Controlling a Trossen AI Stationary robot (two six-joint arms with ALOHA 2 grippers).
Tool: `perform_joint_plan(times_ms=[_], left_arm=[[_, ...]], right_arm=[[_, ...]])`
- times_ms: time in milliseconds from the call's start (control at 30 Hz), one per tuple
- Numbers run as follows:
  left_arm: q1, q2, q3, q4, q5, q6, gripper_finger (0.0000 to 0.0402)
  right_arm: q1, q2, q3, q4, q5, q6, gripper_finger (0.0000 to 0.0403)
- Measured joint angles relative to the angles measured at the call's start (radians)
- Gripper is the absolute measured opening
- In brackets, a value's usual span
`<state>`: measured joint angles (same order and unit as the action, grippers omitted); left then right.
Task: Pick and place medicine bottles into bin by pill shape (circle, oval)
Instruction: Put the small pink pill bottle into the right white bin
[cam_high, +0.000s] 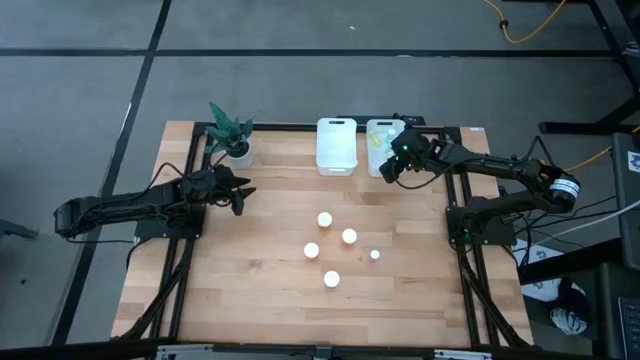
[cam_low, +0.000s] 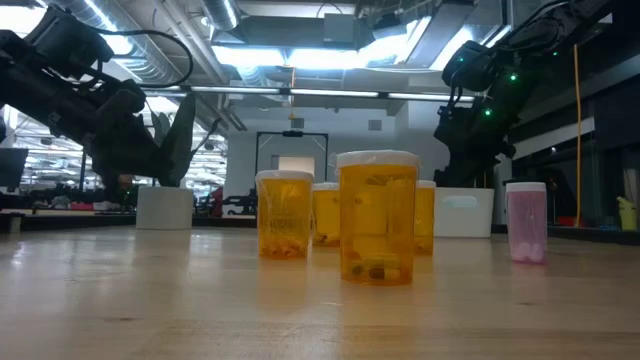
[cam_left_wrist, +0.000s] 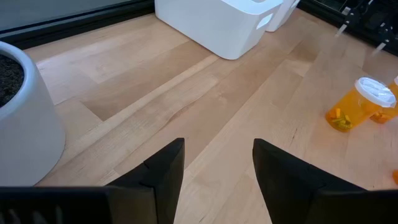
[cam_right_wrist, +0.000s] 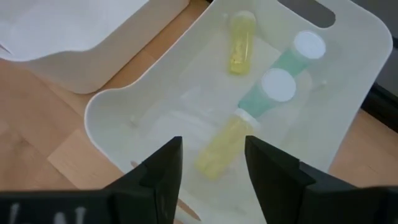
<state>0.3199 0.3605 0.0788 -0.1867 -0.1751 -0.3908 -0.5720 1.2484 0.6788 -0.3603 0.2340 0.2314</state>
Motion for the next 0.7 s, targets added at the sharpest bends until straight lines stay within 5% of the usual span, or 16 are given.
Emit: perform_joint_plan(times_ms=[200, 400, 700], left_arm=[[0.000, 0.000, 0.000, 0.000, 0.000, 0.000, 0.0182], [0.000, 0.000, 0.000, 0.000, 0.000, 0.000, 0.0182], [0.000, 0.000, 0.000, 0.000, 0.000, 0.000, 0.0182]], right_arm=[[0.000, 0.000, 0.001, 0.043, -0.004, 0.003, 0.0170], [0.052, -0.007, 0.044, 0.035, -0.259, 0.025, 0.0159], [0.366, -0.124, 0.048, -0.136, -0.342, 0.084, 0.0139]])
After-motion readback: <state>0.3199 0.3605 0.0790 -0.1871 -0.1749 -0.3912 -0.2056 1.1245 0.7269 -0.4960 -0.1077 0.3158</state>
